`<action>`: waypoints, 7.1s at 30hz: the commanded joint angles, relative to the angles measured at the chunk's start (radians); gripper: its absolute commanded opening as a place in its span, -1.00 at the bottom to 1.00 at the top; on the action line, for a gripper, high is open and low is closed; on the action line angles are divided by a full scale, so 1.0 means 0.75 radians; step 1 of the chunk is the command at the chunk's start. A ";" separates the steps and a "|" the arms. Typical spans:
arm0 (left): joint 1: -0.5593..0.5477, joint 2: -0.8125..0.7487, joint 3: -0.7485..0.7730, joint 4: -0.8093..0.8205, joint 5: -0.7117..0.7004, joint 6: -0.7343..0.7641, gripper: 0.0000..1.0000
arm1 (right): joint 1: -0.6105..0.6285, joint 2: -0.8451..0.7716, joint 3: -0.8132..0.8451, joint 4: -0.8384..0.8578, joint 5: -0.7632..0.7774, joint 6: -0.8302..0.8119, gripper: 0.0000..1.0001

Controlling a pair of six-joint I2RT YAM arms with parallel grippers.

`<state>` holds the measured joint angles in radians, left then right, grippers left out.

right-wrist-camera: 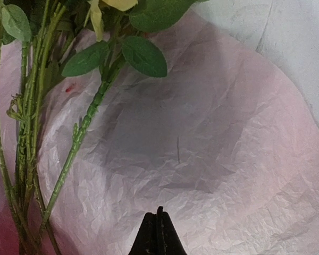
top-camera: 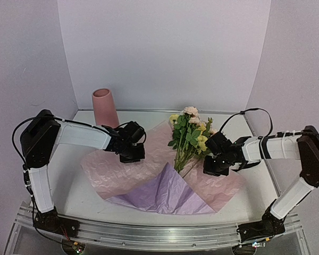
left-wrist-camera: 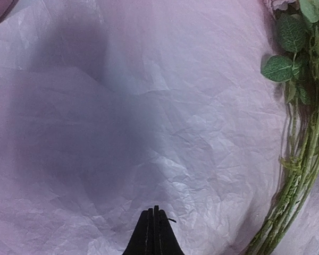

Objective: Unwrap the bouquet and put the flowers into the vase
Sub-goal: Unfold the wrapping paper at the center of the board.

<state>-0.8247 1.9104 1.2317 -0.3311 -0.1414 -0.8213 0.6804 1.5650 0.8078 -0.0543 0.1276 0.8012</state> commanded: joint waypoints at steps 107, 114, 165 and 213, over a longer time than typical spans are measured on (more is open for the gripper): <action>0.051 -0.608 -0.609 -0.013 0.445 0.182 -0.94 | 0.786 0.374 0.087 0.466 -0.618 -0.101 -1.00; 0.026 -0.602 -0.649 -0.014 0.627 0.211 -0.98 | 0.786 0.353 0.135 0.384 -0.570 -0.141 -1.00; -0.193 -0.767 -0.557 -0.498 0.300 0.074 -0.90 | 0.785 -0.118 -0.059 -0.116 -0.024 0.077 -1.00; 0.046 -0.499 -0.691 -0.119 -0.059 -0.091 -1.00 | 0.287 -0.086 -0.236 -0.259 0.209 0.284 -1.00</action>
<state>-0.7929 1.5444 0.7270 -0.4425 -0.1993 -0.8724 0.9033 1.4887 0.6661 -0.1909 0.2787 0.9664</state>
